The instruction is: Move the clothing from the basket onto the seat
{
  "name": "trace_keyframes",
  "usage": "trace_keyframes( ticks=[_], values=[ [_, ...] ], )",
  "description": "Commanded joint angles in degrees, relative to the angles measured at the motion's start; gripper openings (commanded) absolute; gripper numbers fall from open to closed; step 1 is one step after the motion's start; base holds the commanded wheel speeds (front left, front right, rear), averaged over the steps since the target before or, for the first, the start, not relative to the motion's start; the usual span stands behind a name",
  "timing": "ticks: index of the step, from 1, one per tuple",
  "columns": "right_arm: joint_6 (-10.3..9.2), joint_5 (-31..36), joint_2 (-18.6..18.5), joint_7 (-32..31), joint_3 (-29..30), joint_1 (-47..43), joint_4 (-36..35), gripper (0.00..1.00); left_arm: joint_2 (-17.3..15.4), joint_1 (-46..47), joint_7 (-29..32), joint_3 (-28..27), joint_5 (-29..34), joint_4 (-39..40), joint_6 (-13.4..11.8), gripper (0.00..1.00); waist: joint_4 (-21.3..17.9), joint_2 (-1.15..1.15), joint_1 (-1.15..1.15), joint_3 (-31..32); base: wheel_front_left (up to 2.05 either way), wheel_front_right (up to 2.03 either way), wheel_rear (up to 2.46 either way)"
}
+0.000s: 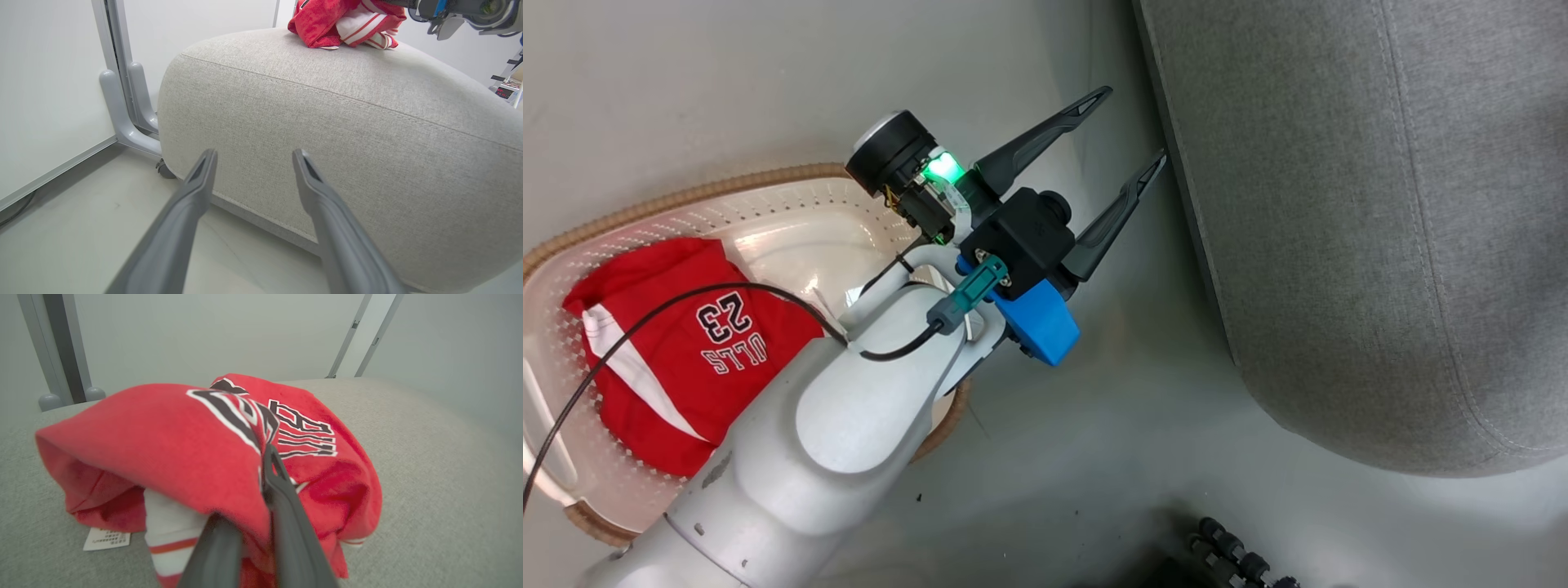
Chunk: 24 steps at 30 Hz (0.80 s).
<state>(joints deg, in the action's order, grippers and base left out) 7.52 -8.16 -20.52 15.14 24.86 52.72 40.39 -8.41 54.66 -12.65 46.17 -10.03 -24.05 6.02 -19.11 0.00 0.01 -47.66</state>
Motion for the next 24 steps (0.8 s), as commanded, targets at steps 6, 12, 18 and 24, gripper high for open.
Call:
trace_keyframes(
  ticks=[6,12,18,24],
  values=[
    [-0.06,-0.13,0.84,0.01,-0.08,-6.02,-3.6,1.0,1.07,-1.71,-1.63,-0.16,-1.11,-0.99,-0.73,1.0,1.21,0.0,-0.01,5.15,0.0,0.0,0.0],
    [-0.05,0.56,0.94,0.0,-3.69,-13.51,-7.68,1.0,1.54,-4.8,-2.47,-1.35,-3.04,-2.14,-1.53,1.0,2.13,0.0,-0.01,11.34,0.0,0.0,0.0],
    [-0.06,0.11,1.13,0.01,-9.55,-19.41,-13.29,1.0,1.15,-10.55,-2.57,-5.53,-5.27,-0.79,-3.33,1.0,2.63,0.0,-0.01,19.06,0.0,0.0,0.0],
    [-0.06,-0.09,2.3,0.01,-15.74,-24.41,-19.14,1.0,1.45,-17.82,-2.56,-12.58,-6.44,2.18,-5.6,1.0,4.66,0.0,-0.01,26.7,0.0,0.0,0.0]
  ],
)
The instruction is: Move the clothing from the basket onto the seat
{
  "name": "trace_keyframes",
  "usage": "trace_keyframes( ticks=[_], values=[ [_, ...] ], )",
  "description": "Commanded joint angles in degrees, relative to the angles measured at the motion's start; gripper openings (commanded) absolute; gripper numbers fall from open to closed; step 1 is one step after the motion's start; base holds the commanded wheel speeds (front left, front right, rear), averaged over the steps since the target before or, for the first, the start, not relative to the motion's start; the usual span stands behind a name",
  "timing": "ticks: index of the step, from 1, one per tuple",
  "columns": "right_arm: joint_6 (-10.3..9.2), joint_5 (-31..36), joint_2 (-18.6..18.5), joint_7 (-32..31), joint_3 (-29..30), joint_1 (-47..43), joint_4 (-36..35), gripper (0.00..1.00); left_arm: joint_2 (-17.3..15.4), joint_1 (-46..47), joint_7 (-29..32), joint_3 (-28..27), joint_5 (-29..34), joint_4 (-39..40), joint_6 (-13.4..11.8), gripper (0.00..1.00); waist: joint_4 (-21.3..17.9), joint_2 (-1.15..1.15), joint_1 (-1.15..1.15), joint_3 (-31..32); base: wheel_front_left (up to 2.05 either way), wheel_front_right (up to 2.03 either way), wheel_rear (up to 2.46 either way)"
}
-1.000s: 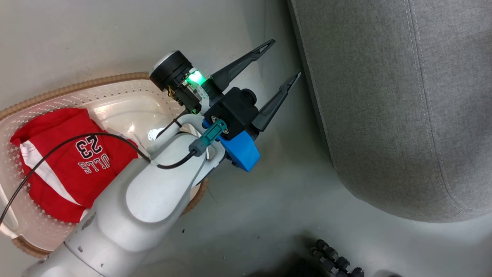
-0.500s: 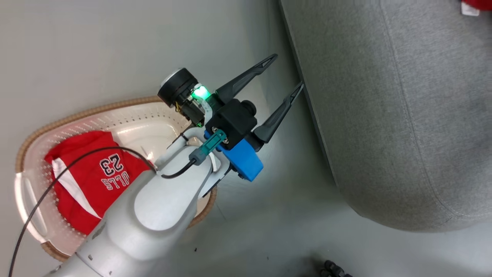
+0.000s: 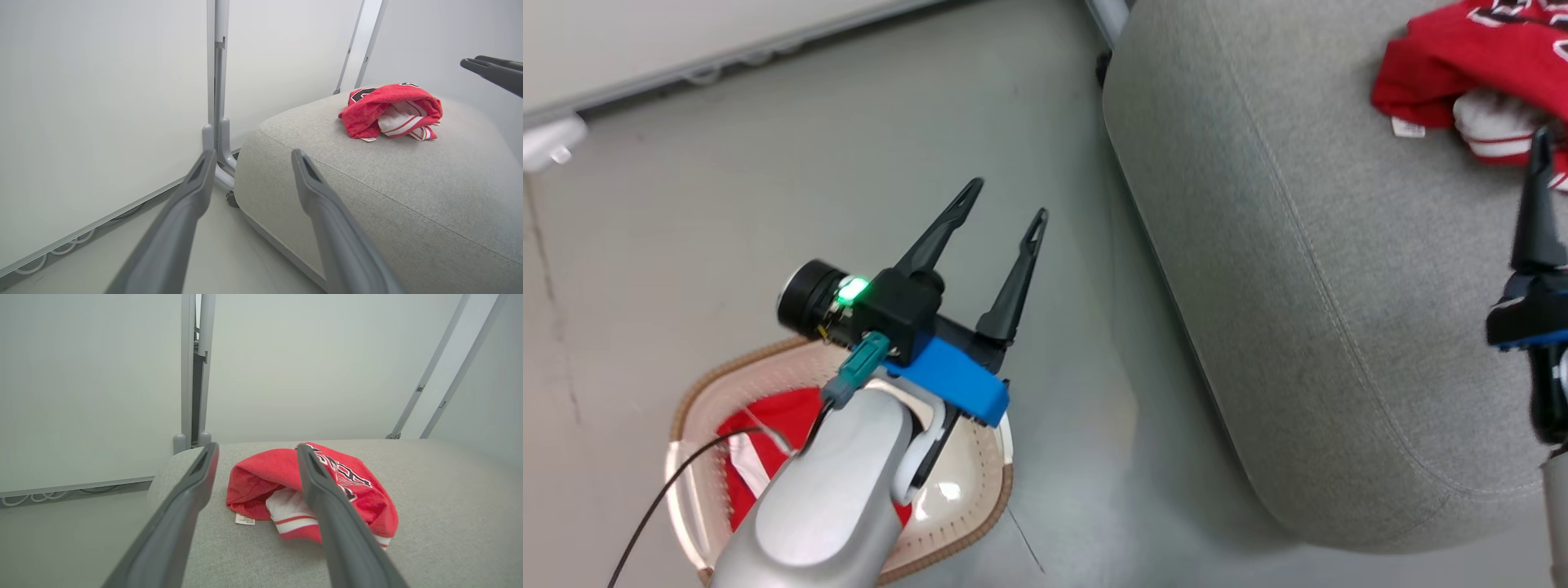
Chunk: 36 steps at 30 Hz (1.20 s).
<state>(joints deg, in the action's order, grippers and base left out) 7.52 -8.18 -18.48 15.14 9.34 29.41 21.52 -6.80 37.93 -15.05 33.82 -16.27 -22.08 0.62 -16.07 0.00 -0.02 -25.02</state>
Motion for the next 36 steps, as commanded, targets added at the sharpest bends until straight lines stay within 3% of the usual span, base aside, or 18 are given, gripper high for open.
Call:
trace_keyframes(
  ticks=[1,17,25,36],
  values=[
    [-0.06,-0.23,0.58,0.01,-1.2,-1.79,-1.14,1.0,-0.13,-2.27,-0.17,-1.47,-0.07,0.57,-0.48,1.0,2.07,0.0,0.02,5.28,0.0,0.0,0.0],
    [-0.06,-1.45,5.88,0.0,-12.53,-13.14,-8.84,1.0,1.98,-18.13,-0.18,-18.93,2.82,5.05,-1.16,1.0,9.59,0.0,0.02,18.88,0.0,0.0,0.0],
    [-0.06,-2.18,8.0,0.01,-13.49,-19.92,-10.01,1.0,2.9,-24.85,-0.18,-25.33,4.49,6.44,0.03,1.0,11.41,0.0,0.02,22.72,0.0,0.0,0.0],
    [-0.06,-2.25,9.7,0.01,-13.86,-25.54,-9.51,1.0,3.62,-31.93,-0.18,-30.0,7.02,8.51,1.96,1.0,11.86,0.0,0.02,25.08,0.0,0.0,0.0]
  ],
)
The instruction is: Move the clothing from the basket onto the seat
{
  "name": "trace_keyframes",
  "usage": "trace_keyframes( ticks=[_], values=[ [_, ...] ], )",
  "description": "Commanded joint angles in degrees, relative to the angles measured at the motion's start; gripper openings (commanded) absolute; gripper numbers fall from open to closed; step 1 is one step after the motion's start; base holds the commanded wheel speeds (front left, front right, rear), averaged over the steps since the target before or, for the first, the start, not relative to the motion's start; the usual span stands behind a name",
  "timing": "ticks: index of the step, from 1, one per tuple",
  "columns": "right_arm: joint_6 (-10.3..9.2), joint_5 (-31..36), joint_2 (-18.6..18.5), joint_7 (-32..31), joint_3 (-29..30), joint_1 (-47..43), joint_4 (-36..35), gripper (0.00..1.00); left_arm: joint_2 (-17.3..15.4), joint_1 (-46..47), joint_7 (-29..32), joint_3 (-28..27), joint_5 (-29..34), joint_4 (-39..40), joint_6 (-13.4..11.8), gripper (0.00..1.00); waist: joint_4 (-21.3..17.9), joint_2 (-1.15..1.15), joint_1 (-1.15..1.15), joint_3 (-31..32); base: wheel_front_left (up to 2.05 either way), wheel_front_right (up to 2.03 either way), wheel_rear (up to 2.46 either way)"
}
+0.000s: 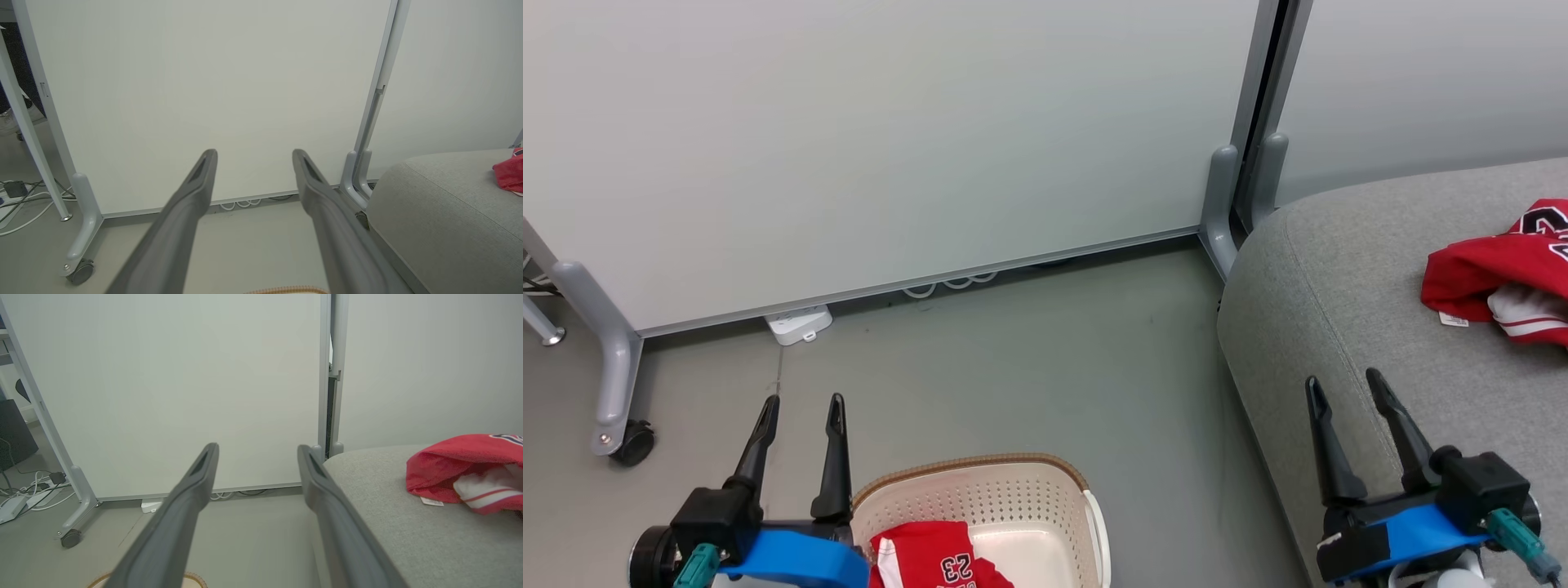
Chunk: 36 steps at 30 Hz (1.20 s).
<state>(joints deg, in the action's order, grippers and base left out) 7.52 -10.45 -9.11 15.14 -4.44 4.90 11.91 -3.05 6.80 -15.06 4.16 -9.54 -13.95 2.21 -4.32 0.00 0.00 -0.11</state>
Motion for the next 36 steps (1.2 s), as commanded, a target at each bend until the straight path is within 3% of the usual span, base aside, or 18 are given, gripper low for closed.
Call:
trace_keyframes(
  ticks=[1,25,36],
  values=[
    [-0.06,-0.01,0.42,0.01,0.06,-1.31,0.19,1.0,-0.08,-1.25,-0.17,-0.59,0.54,0.41,0.39,1.0,0.19,0.0,0.0,0.3,0.0,0.0,0.0],
    [-0.06,-0.15,1.65,0.01,-0.04,-3.94,0.92,1.0,0.09,-3.16,-0.17,-1.29,0.54,0.07,0.9,1.0,1.43,0.0,0.0,0.91,0.0,0.0,0.0],
    [-0.06,0.14,0.61,0.01,-1.0,-1.01,0.25,1.0,0.06,5.68,-0.18,5.32,4.33,-8.77,4.46,1.0,-0.43,0.0,0.0,-1.8,0.0,0.0,0.0]
  ],
)
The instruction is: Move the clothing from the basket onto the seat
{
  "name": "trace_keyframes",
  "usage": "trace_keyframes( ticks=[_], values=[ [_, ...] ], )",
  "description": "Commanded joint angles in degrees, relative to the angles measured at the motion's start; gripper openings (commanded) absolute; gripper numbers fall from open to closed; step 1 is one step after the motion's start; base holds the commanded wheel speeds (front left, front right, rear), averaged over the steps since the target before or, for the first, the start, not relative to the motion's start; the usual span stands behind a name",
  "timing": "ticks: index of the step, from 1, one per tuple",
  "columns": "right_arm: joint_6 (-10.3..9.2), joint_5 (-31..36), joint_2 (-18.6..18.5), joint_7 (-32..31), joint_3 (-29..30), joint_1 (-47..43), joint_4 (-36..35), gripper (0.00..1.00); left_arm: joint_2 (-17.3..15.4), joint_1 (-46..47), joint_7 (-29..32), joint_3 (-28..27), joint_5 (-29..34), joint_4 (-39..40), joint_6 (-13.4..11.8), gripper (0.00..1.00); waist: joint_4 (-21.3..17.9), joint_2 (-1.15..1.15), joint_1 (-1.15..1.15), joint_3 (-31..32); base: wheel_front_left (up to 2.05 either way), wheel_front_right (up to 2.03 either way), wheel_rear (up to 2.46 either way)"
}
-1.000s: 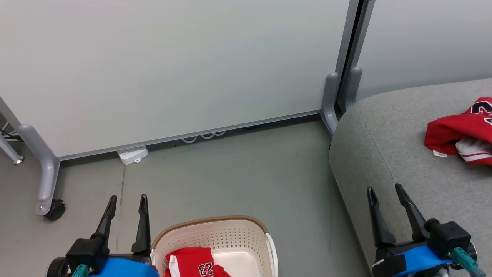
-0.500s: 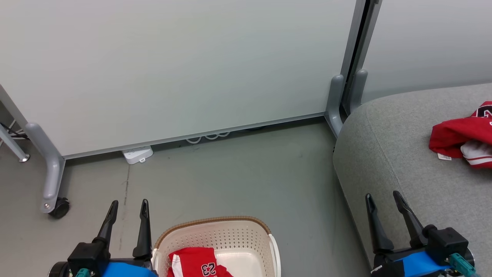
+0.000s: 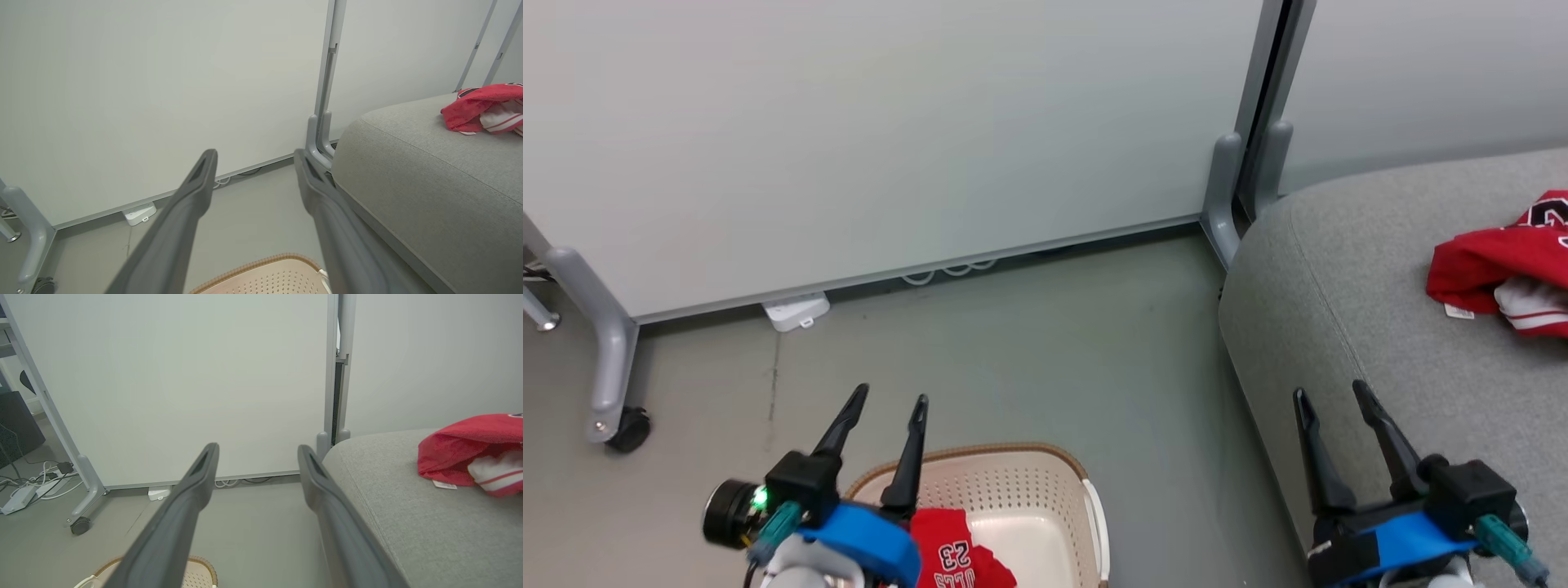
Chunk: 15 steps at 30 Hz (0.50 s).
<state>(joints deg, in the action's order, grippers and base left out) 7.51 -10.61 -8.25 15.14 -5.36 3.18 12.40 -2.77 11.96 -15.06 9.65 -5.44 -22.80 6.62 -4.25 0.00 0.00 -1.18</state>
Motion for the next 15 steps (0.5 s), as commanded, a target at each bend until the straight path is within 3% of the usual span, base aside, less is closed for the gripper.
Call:
trace_keyframes(
  ticks=[1,15],
  values=[
    [-0.05,0.3,-0.49,0.01,-0.33,1.51,-0.41,1.0,-0.24,1.94,-0.18,0.75,0.33,-1.36,0.28,1.0,-0.89,0.0,0.0,-1.61,0.0,0.0,0.0],
    [-0.04,-0.51,-2.49,0.01,-1.49,15.29,-3.81,1.0,-2.58,20.32,-0.17,16.23,0.2,-21.14,0.9,1.0,-5.92,0.0,0.0,-17.78,0.0,0.0,0.0]
  ],
)
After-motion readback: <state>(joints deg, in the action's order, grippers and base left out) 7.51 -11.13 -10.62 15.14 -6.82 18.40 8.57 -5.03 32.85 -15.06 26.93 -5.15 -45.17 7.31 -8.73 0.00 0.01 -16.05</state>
